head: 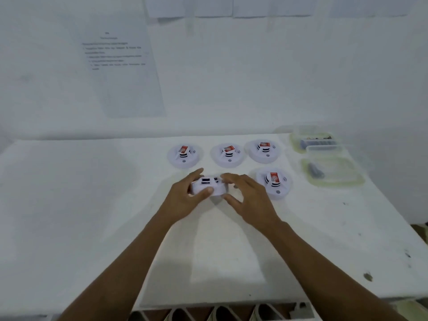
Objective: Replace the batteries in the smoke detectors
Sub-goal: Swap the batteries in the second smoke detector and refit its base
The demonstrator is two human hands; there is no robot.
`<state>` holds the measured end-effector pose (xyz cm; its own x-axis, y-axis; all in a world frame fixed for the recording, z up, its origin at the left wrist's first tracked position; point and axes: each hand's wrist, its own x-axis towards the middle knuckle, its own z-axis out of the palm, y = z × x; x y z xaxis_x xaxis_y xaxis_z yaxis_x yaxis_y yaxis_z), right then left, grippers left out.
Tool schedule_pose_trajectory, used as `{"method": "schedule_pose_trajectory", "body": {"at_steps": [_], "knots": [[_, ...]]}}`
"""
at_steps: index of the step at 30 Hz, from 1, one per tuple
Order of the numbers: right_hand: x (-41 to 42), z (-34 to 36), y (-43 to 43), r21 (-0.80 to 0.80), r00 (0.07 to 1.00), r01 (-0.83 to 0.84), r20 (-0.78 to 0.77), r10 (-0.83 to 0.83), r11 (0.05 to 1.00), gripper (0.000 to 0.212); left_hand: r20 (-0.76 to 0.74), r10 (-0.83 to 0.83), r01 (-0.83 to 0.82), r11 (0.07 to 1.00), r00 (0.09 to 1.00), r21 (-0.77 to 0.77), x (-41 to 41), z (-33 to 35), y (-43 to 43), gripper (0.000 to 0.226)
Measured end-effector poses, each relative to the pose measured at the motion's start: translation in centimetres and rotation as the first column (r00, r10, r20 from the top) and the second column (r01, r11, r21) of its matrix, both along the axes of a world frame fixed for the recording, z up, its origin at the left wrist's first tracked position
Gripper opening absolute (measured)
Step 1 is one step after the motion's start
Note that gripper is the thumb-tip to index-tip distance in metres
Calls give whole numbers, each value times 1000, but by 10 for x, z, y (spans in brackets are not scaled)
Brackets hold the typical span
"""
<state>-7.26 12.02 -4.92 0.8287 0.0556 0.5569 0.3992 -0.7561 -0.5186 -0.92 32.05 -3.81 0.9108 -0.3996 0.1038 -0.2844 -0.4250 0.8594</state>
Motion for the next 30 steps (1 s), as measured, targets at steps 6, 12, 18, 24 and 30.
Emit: {"method": "schedule_pose_trajectory", "body": {"at_steps": [6, 12, 18, 24, 30], "knots": [[-5, 21, 6, 518, 961, 147, -276, 2, 842, 57, 25, -86, 88, 992, 996, -94, -4, -7, 6, 94], [-7, 40, -1, 745, 883, 200, -419, 213, 636, 36, 89, -121, 130, 986, 989, -101, -4, -9, -12, 115], [-16, 50, -13, 794, 852, 172, -417, 317, 583, 31, 28, -219, 220, 952, 975, -214, -9, -2, -28, 114], [-26, 46, -17, 843, 807, 178, -420, 415, 507, 39, 90, -298, 310, 930, 950, -197, -7, 8, -38, 129], [-28, 51, -24, 734, 829, 180, -471, 301, 655, 38, 140, -263, 282, 950, 955, -137, -5, 11, -40, 99]]}}
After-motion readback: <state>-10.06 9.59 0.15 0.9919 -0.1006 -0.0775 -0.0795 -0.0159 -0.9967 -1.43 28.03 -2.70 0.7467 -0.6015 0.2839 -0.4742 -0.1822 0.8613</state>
